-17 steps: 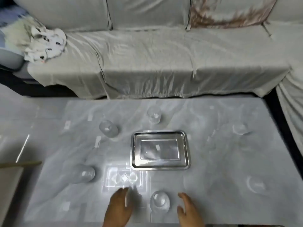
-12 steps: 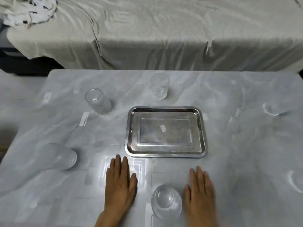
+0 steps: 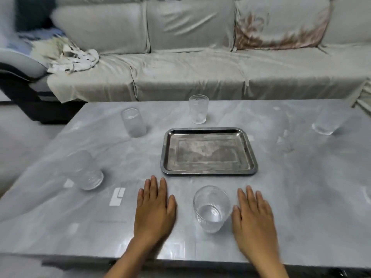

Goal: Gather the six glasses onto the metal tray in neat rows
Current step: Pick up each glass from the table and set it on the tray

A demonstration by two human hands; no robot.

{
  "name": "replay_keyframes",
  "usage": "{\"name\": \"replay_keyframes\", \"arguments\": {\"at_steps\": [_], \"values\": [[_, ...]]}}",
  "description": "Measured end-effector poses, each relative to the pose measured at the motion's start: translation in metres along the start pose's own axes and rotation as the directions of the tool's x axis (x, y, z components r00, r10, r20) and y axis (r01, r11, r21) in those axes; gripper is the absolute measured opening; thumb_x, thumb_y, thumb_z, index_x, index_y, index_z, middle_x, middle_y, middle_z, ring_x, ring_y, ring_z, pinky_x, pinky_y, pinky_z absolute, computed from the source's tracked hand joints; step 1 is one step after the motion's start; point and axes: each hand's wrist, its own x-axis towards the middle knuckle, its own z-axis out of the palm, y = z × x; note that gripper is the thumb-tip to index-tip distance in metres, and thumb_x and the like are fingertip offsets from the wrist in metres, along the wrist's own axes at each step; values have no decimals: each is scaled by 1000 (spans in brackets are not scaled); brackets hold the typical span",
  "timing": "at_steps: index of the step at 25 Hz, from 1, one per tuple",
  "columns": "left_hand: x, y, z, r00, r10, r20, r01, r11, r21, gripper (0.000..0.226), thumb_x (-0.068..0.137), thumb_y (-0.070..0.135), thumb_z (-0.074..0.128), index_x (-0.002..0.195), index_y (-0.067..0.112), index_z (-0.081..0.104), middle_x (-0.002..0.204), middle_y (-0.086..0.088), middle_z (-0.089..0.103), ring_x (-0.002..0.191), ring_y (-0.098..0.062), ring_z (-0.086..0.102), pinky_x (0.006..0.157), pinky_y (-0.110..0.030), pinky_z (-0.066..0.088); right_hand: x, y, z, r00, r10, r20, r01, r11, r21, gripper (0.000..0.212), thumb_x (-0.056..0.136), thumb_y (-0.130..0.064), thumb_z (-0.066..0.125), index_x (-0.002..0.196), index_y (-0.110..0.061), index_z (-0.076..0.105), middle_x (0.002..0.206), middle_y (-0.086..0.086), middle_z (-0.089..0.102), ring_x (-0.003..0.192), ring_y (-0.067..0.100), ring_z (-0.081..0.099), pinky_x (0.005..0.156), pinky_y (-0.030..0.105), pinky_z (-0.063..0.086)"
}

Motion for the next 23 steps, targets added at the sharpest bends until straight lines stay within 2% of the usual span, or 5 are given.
{"name": "replay_keyframes", "arguments": {"at_steps": [7, 12, 17, 19, 23], "values": [[-15, -9, -39, 969, 59, 241, 2, 969, -247, 66, 97, 27, 44, 158, 25, 17, 169, -2, 0, 155, -15, -6, 123, -35, -6, -16, 6, -27, 941, -198, 275, 170, 978, 124, 87, 82, -64, 39, 153, -32, 1, 164, -5, -7, 149, 16, -13, 119, 45, -12], [-1, -5, -50, 996, -85, 14, 84, 924, -372, 53, 89, 19, 54, 142, 20, 49, 142, -4, 57, 133, -26, 47, 111, -39, 38, -28, -27, -29, 950, -256, 180, 133, 851, 508, 110, 58, -61, 67, 149, -37, 10, 148, -27, 30, 140, -4, 22, 119, 39, -12], [67, 2, -57, 970, -232, -73, 140, 779, -611, 39, 95, 21, 53, 134, 17, 54, 117, -6, 66, 94, -19, 62, 88, -37, 52, 6, -36, -53, 950, -259, 174, 16, 596, 802, 84, 48, -37, 93, 118, -55, 49, 114, -25, 67, 113, -1, 59, 97, 20, 47], [98, 1, -60, 972, -233, -9, 171, 737, -654, 38, 95, 22, 54, 133, 17, 56, 108, -3, 67, 87, -12, 62, 79, -30, 49, 48, -50, -81, 953, -270, 140, 57, 611, 790, 81, 46, -44, 93, 112, -62, 50, 112, -34, 63, 104, -9, 60, 79, 8, 49], [144, 1, -64, 952, -247, 182, 301, 633, -714, 29, 91, 24, 59, 119, 17, 66, 102, -1, 70, 89, -17, 65, 83, -32, 49, 154, -96, -109, 980, -193, 39, 121, 748, 653, 75, 44, -65, 81, 109, -43, 51, 110, -18, 61, 97, 5, 62, 80, 30, 52]]}}
